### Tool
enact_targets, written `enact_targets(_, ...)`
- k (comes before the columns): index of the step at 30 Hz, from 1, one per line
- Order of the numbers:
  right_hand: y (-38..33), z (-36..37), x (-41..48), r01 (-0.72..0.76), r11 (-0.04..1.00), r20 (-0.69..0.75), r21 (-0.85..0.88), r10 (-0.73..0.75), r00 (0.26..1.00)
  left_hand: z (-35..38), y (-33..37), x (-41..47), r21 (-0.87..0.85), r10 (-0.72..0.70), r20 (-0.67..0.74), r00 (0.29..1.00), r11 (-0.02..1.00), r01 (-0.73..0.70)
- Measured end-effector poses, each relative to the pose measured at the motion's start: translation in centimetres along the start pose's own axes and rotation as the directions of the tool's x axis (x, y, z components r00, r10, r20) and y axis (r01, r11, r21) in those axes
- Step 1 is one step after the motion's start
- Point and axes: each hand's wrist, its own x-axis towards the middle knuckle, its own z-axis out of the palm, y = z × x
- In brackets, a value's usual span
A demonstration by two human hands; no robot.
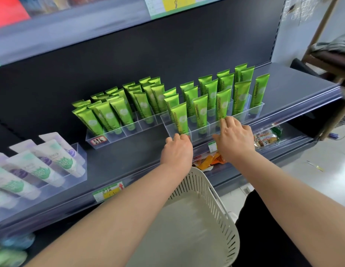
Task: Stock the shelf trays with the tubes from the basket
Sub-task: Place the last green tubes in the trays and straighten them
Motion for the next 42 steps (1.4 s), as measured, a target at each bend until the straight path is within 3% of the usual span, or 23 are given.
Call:
enact_targets(16, -0.6, -1.1, -0.5, -0.014, 0.999, 0.090, -0.050, 0.019, 0.996, -0.2, 1.8, 0.9, -0.070, 0.045, -0.025, 0.999, 0.996, -0.047)
enact_targets(22, -2.7, -2.5, -1.2, 0.058, 0.998, 0.045, -0.039, -0.056, 0.997, -0.6, -0.6, 0.4, -0.211, 0.037, 0.002, 0.999, 0.977, -0.036)
enact_targets(28, -8.1, -3.1, -1.7, 0.258, 0.965, -0.014, 0.041, -0.258, 0.966, -1.1, -7.6, -1.0, -0.200, -0.128, -0.021, 0.992, 0.972, 0.121)
enact_targets(34, -14.2, -1.8, 0.2, 0.394, 0.916, 0.055, 0.073, -0.398, 0.916, -1.8, -15.7, -2.5, -0.108, -0.323, 0.064, 0.944, 0.938, 0.328)
enact_targets(42, -19.7, 0.3, 4.2, 0.439, 0.891, 0.125, 0.117, -0.452, 0.883, -0.5, -20.4, -1.7, -0.097, -0.342, 0.106, 0.934, 0.931, 0.352)
